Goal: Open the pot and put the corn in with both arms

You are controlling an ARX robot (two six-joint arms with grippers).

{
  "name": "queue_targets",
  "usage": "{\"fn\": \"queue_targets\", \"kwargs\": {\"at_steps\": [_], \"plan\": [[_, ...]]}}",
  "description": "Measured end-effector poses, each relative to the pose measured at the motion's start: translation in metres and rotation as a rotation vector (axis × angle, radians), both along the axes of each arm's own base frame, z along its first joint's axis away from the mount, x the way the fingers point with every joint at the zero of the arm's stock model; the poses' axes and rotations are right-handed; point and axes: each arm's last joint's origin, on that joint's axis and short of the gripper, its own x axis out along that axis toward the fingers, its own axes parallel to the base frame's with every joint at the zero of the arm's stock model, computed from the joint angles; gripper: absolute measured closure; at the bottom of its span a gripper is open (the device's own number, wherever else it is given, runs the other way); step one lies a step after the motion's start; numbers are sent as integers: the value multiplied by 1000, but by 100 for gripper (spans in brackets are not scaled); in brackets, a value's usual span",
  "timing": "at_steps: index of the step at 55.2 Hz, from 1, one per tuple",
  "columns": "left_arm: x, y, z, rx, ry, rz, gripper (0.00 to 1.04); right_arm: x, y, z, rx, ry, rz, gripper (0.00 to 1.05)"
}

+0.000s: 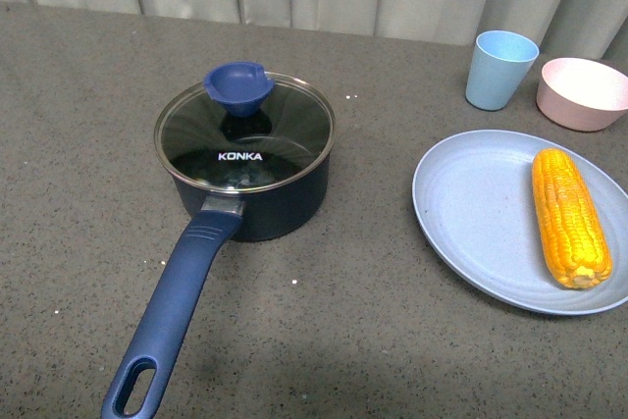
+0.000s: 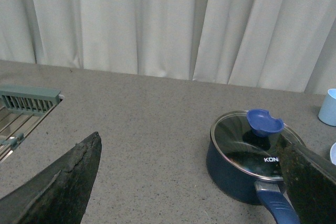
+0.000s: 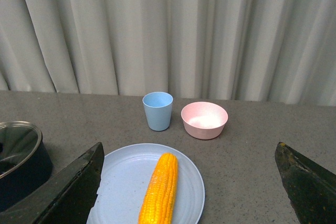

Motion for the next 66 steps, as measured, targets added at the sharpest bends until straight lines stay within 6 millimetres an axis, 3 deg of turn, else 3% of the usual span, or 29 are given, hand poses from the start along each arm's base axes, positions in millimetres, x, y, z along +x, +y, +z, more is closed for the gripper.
{"fn": "queue_targets", "kwargs": {"at_steps": [14,18,23,32,39,47,66], "plan": [[0,0,0,0,0,2,7,0,0,0,0,0,0,9],[2,0,-4,-47,105,143,7,0,0,0,0,0,0,9],[9,-2,-9,-83,195,267,7,0,0,0,0,0,-1,9],[33,-11,-5,-162,197,245,7,0,0,0,0,0,0,9],[86,-34,7,-195,152,133,7,0,0,0,0,0,0,9],[149,-65,-4,-227,186,-11,7,0,0,0,0,0,0,9],[222,-118,-24,-166,226,-133,7,0,0,0,0,0,0,9]]}}
